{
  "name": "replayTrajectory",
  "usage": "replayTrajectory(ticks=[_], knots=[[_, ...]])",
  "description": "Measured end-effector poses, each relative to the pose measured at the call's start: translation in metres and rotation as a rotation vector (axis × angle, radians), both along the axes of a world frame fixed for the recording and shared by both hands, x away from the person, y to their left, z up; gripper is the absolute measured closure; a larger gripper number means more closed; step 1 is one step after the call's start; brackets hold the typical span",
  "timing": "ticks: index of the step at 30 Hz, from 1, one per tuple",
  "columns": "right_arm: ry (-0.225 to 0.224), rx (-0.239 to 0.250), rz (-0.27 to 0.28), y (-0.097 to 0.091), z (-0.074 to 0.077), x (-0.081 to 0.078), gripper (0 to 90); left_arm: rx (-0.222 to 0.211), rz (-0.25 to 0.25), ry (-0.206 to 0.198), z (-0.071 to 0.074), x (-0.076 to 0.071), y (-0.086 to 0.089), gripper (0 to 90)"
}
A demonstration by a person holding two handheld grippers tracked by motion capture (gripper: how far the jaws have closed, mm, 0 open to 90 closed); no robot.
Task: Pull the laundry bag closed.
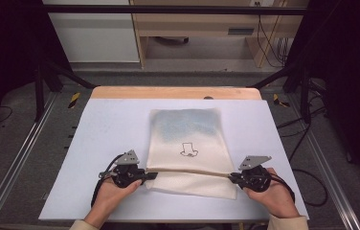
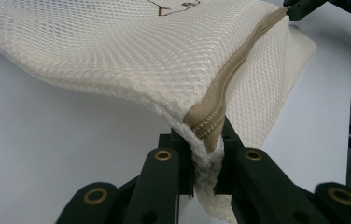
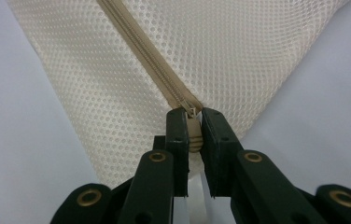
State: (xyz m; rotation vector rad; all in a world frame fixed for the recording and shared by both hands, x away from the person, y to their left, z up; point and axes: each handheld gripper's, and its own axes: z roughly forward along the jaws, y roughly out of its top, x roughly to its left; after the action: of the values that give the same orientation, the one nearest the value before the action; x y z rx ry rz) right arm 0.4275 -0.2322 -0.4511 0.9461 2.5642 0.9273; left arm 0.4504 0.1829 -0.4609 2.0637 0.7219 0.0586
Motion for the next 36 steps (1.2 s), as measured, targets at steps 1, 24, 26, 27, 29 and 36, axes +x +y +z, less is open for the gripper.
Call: replayTrajectory(ticks=[1, 24, 26, 27, 29, 36], knots=[[0.001, -0.001, 0.000, -0.0002, 0.0001, -0.0002, 82.0, -0.001, -0.001, -0.001, 0.0001, 0.0001, 0.0002, 82.5], [0.016, 0.010, -0.013, -0.0031, -0.0046, 0.0017, 76.7, 0.003, 0.003, -0.015, 0.0012, -0.0030, 0.0024, 68.9], [0.019, 0.024, -0.025, -0.0042, -0.0055, 0.0020, 70.5, -0.005, 0.010, -0.010, 0.0014, -0.0034, 0.0042, 63.6], [0.015, 0.033, -0.031, -0.0048, -0.0056, 0.0024, 65.5, -0.007, 0.014, -0.006, 0.0014, -0.0039, 0.0050, 61.4], [0.007, 0.054, -0.049, -0.0050, -0.0047, 0.0031, 56.4, -0.005, 0.023, -0.008, 0.0011, -0.0052, 0.0055, 55.8], [-0.039, 0.079, -0.094, -0.0003, -0.0044, 0.0060, 30.2, 0.018, 0.013, -0.018, 0.0012, -0.0095, 0.0018, 45.2]])
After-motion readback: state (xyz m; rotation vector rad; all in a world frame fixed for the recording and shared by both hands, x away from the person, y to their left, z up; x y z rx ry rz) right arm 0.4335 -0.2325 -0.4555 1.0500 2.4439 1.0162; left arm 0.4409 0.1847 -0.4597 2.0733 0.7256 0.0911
